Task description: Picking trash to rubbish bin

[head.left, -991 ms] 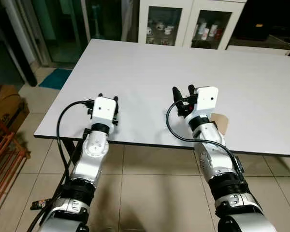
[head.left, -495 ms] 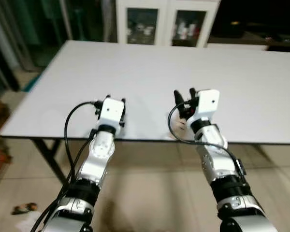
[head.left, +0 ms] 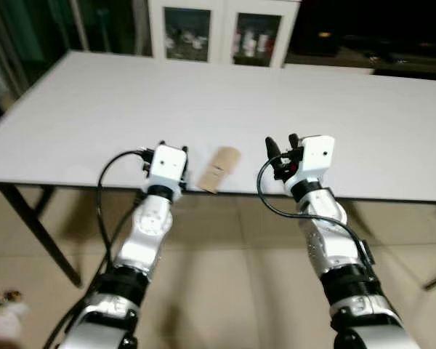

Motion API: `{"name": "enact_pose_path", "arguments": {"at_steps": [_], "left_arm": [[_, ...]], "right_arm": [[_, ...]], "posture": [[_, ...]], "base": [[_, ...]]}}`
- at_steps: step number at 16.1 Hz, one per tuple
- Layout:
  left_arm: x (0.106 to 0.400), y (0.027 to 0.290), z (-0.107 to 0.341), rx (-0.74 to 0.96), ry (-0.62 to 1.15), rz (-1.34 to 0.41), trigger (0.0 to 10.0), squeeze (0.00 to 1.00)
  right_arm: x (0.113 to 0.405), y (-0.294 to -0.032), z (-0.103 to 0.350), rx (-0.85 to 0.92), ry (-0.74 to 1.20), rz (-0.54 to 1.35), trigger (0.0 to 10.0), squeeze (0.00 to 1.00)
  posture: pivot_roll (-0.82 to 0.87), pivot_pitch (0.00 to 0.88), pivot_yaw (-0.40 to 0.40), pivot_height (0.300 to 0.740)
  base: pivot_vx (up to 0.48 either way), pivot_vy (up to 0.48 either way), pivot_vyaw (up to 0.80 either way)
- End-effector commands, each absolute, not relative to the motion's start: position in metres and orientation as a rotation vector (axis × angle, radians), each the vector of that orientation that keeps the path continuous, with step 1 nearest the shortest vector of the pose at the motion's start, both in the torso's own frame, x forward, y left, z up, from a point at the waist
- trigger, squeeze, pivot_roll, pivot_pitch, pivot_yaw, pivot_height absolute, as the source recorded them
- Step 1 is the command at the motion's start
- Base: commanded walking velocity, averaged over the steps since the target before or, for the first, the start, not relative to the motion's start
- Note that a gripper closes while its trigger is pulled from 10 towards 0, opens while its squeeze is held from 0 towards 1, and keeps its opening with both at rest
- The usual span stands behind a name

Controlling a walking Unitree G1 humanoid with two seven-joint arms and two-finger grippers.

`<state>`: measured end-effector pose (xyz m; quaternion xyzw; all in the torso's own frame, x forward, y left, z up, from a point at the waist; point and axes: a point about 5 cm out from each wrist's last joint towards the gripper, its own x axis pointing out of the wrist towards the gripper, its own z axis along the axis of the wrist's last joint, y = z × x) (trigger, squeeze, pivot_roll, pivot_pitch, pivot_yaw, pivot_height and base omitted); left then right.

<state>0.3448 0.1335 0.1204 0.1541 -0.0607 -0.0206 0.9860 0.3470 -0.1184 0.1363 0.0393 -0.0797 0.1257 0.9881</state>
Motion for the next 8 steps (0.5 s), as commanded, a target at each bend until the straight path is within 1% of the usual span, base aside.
{"name": "enact_pose_path", "arguments": {"at_steps": [1,8], "left_arm": [[0.3468,0.1343,0.1233,0.308,-0.126,-0.024,10.0,0.0],[0.3459,0.1369,0.1213,0.283,-0.116,-0.008,10.0,0.0]], "right_arm": [[0.3479,-0.1163,0.1403,0.075,-0.168,0.269,10.0,0.0],[0.3465,-0.1164,0.1381,0.073,-0.153,0.287,10.0,0.0]], "posture": [[0.0,0.0,-0.052,0.74],[0.0,0.0,-0.062,0.74]], "base": [[0.0,-0.33,0.0],[0.0,0.0,0.0]]}}
